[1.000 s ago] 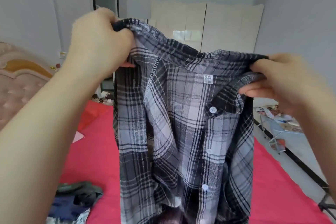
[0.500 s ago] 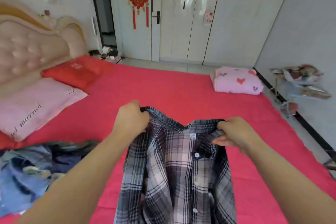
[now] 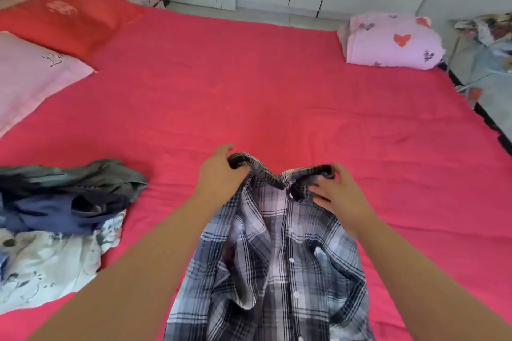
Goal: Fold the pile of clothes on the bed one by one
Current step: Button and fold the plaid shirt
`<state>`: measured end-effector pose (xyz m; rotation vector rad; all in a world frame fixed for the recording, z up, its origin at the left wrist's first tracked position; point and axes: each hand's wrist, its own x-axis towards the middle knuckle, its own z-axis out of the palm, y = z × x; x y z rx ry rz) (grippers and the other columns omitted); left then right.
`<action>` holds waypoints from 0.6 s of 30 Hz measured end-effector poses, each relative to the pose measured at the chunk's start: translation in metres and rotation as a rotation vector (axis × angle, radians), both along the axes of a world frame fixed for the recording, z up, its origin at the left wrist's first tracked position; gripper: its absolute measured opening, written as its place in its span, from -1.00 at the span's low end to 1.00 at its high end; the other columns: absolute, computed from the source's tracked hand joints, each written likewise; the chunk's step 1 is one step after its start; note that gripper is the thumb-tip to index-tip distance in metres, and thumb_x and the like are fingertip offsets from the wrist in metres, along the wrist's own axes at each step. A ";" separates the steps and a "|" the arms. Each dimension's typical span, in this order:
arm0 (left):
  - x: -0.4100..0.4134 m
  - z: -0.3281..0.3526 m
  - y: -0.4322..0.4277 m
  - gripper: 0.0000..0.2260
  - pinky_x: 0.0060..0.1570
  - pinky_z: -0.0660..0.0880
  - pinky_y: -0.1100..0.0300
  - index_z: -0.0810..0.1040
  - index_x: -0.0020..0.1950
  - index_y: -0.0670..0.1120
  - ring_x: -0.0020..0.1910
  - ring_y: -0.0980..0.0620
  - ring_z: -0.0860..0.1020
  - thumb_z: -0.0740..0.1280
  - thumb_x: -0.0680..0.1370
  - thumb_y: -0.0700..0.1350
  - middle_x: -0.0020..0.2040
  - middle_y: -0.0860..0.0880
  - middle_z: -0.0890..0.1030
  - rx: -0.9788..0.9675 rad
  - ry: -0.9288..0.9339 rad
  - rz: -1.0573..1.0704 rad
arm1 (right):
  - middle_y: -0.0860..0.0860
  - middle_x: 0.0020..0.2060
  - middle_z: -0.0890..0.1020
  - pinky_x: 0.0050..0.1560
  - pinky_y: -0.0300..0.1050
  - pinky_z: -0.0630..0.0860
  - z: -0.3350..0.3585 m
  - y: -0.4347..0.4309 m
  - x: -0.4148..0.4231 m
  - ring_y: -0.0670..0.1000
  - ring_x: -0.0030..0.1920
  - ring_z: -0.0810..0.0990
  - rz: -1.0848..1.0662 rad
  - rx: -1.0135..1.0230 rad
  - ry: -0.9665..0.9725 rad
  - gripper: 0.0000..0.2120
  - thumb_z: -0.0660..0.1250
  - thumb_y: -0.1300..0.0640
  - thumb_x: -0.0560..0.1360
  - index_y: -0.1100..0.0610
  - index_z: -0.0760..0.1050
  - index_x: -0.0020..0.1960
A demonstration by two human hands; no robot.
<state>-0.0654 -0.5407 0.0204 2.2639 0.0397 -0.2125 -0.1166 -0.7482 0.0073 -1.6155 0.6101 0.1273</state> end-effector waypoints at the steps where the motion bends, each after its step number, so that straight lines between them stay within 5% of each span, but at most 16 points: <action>1: 0.004 -0.013 -0.001 -0.38 0.25 0.37 0.14 0.16 0.50 -0.07 0.32 -0.06 0.42 0.36 0.51 -0.07 0.42 -0.08 0.36 -0.018 0.024 -0.064 | 0.19 0.15 0.54 0.15 -0.04 0.48 -0.006 -0.003 0.003 0.07 0.15 0.56 0.021 0.033 -0.008 -0.41 0.22 0.25 0.56 0.01 0.06 0.50; 3: 0.006 -0.037 -0.001 -0.25 0.43 0.19 0.05 -0.02 0.54 0.00 0.47 -0.02 0.21 0.38 0.50 -0.06 0.53 -0.02 0.13 -0.031 0.051 -0.189 | 0.23 0.22 0.47 0.22 -0.01 0.44 -0.021 -0.006 0.003 0.10 0.24 0.50 0.055 0.033 0.020 -0.30 0.23 0.26 0.55 -0.06 -0.06 0.52; 6: -0.007 -0.081 0.006 -0.26 0.49 -0.01 0.09 -0.04 0.54 0.00 0.52 0.04 -0.01 0.36 0.51 -0.09 0.54 0.03 -0.06 0.040 0.079 -0.291 | 0.27 0.17 0.53 0.20 0.06 0.48 -0.060 -0.007 -0.009 0.17 0.15 0.56 0.149 -0.193 0.129 -0.38 0.23 0.23 0.55 -0.01 0.05 0.51; 9: -0.040 -0.132 0.019 -0.27 0.45 0.00 0.15 -0.05 0.54 0.00 0.52 0.01 -0.03 0.34 0.52 -0.02 0.55 -0.05 -0.05 0.225 0.163 -0.342 | 0.07 -0.01 0.51 -0.19 -0.35 0.46 -0.107 0.002 -0.046 -0.15 -0.20 0.55 0.363 -0.379 0.288 -0.45 0.24 0.21 0.55 0.07 0.16 0.48; 12: -0.091 -0.178 0.038 -0.23 0.45 0.07 0.09 -0.11 0.54 0.05 0.51 -0.10 0.03 0.32 0.51 0.10 0.55 -0.10 -0.04 0.453 0.270 -0.364 | 0.04 0.25 0.46 0.01 -0.23 0.48 -0.157 0.014 -0.099 -0.02 0.07 0.53 0.501 -0.585 0.336 -0.45 0.24 0.15 0.54 -0.01 0.15 0.47; 15: -0.143 -0.205 0.056 -0.20 0.44 0.15 -0.03 -0.22 0.51 0.13 0.51 -0.14 -0.03 0.26 0.49 0.22 0.54 -0.11 -0.10 0.604 0.383 -0.275 | 0.00 0.29 0.40 0.18 -0.09 0.44 -0.184 0.023 -0.149 0.06 0.27 0.42 0.690 -0.829 0.393 -0.38 0.30 0.02 0.50 -0.10 0.11 0.47; 18: -0.179 -0.214 0.070 -0.12 0.39 0.21 -0.08 -0.35 0.47 0.16 0.50 -0.17 -0.02 0.25 0.46 0.29 0.53 -0.12 -0.20 0.654 0.523 -0.123 | 0.02 0.01 0.63 -0.14 0.04 0.63 -0.200 0.033 -0.186 0.10 -0.05 0.64 0.744 -0.933 0.430 -0.18 0.59 -0.20 0.02 -0.11 0.47 0.25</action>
